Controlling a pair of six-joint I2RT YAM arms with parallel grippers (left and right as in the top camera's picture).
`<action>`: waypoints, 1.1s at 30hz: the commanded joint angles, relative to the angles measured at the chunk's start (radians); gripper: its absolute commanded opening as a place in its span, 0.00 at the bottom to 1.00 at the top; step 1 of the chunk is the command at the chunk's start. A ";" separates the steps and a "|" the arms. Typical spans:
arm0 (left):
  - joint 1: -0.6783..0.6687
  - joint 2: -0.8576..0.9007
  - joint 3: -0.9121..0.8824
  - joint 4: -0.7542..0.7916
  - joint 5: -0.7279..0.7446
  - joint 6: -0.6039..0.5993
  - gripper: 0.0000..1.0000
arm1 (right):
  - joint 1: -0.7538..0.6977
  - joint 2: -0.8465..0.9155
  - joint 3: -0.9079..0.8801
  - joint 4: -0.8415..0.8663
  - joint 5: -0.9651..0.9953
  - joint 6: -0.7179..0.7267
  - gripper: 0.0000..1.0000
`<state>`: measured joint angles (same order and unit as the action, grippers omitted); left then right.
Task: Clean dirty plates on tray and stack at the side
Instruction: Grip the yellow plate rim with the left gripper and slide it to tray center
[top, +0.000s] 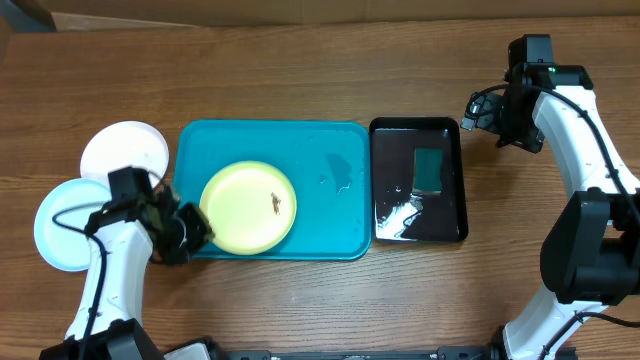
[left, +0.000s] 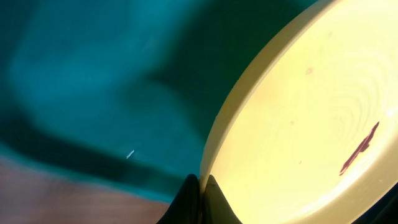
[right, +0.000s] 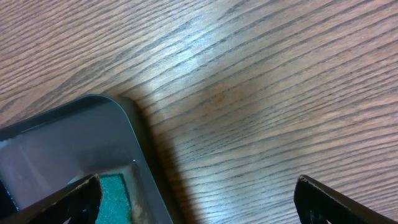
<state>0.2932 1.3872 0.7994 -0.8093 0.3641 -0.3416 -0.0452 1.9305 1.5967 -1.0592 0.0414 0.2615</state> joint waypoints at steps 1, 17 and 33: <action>-0.071 -0.013 0.029 0.064 0.040 -0.034 0.04 | -0.002 -0.021 0.013 0.003 0.002 0.008 1.00; -0.359 -0.005 0.029 0.253 -0.202 -0.249 0.06 | -0.002 -0.021 0.013 0.003 0.002 0.008 1.00; -0.275 0.024 0.216 0.052 -0.342 -0.073 0.60 | -0.002 -0.021 0.013 0.003 0.002 0.008 1.00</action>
<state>-0.0204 1.4097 0.9241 -0.7231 0.0772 -0.4667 -0.0452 1.9305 1.5967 -1.0607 0.0402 0.2619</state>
